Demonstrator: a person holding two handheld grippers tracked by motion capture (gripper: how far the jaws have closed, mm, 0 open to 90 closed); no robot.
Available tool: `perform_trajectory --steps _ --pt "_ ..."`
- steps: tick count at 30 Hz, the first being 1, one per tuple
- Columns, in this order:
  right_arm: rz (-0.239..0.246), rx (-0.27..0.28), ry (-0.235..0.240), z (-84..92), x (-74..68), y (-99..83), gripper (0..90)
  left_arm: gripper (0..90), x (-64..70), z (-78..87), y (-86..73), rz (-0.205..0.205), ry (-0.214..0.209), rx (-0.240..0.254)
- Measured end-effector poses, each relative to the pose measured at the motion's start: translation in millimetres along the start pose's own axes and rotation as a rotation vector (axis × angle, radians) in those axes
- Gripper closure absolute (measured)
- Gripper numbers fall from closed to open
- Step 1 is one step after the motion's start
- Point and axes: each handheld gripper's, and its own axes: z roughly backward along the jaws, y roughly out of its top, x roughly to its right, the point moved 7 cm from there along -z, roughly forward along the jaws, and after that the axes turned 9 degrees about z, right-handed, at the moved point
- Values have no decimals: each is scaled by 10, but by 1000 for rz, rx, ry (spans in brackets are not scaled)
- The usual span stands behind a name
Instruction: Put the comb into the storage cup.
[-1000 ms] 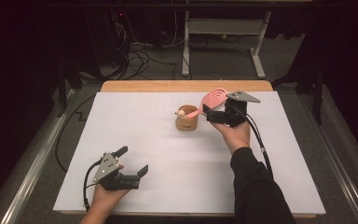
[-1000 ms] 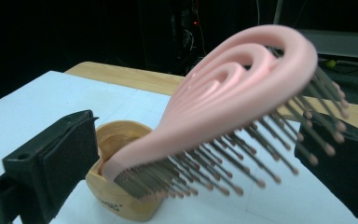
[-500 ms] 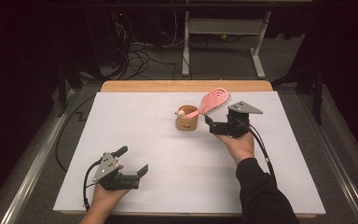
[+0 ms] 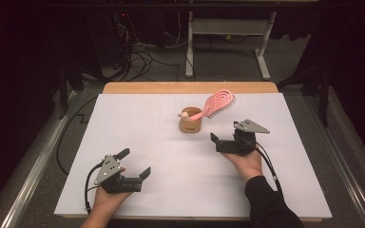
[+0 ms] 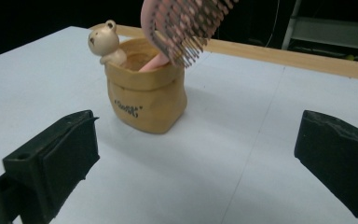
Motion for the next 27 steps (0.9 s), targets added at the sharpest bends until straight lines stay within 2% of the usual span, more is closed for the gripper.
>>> perform_trajectory --steps 20,27 --pt "13 57 37 444 -141 -314 3 0 -4 8 14 1 4 8" --pt "6 69 17 644 -80 -433 3 0 -16 22 25 4 7 12"
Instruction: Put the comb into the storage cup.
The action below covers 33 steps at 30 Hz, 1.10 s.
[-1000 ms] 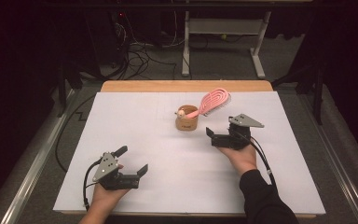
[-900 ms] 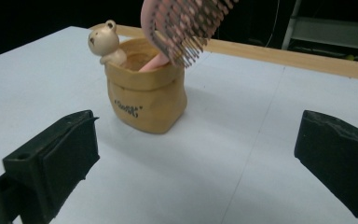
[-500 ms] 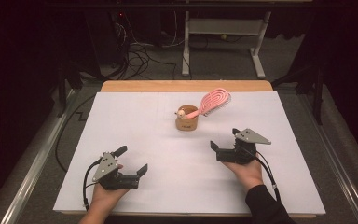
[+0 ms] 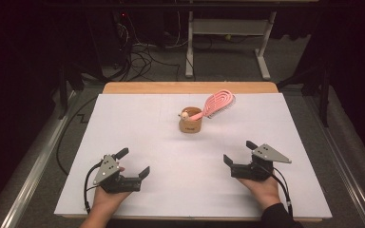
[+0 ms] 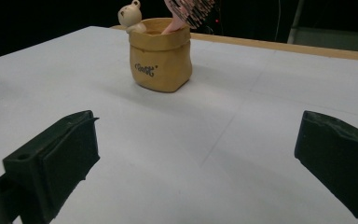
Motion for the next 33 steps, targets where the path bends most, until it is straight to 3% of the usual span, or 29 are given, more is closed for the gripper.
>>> perform_trajectory --steps 7,16,22,33 --pt "-9 19 -15 262 82 -102 2 0 -11 6 0 2 0 -5" --pt "7 44 -29 567 90 -185 2 0 -4 17 0 2 -7 -11" --pt "3 74 -59 747 139 -233 2 0 -1 32 -6 -2 -9 -19" --pt "-11 103 -80 740 217 -213 2 0 15 35 -14 5 -12 -20"
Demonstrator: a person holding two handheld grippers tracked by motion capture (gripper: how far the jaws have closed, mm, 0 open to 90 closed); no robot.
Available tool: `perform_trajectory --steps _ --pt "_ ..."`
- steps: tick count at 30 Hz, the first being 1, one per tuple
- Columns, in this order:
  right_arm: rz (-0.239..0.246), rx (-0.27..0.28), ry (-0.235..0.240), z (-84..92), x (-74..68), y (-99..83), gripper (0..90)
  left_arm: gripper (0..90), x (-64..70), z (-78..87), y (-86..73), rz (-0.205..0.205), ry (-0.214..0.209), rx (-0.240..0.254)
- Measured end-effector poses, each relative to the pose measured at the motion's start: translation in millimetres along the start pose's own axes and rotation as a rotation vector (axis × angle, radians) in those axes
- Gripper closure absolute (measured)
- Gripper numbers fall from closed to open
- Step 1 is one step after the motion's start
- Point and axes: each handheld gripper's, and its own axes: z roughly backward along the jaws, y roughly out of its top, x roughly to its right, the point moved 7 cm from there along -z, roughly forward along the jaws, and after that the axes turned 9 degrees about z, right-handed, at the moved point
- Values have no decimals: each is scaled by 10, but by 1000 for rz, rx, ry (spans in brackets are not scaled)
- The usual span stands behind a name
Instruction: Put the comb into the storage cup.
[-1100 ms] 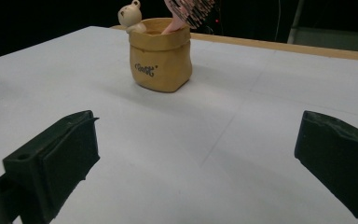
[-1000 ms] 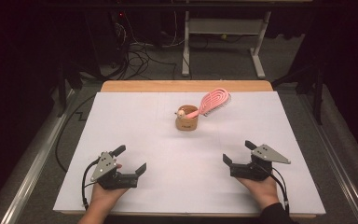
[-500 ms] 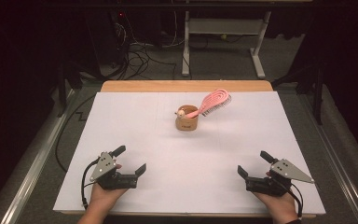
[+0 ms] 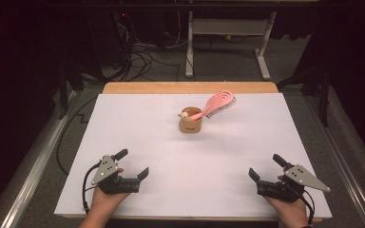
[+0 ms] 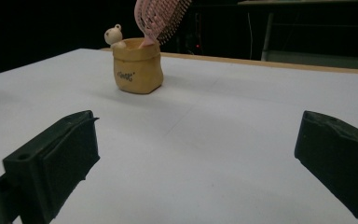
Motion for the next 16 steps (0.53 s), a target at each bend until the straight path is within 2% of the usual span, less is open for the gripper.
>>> perform_trajectory --steps 4,9,16 --pt "0 22 -6 29 4 31 2 0 -2 -7 -5 -4 2 -4" --pt "1 21 -10 53 21 23 2 0 -4 6 7 -7 3 2" --pt "25 18 -15 64 -14 39 2 0 -27 17 21 -4 7 7"
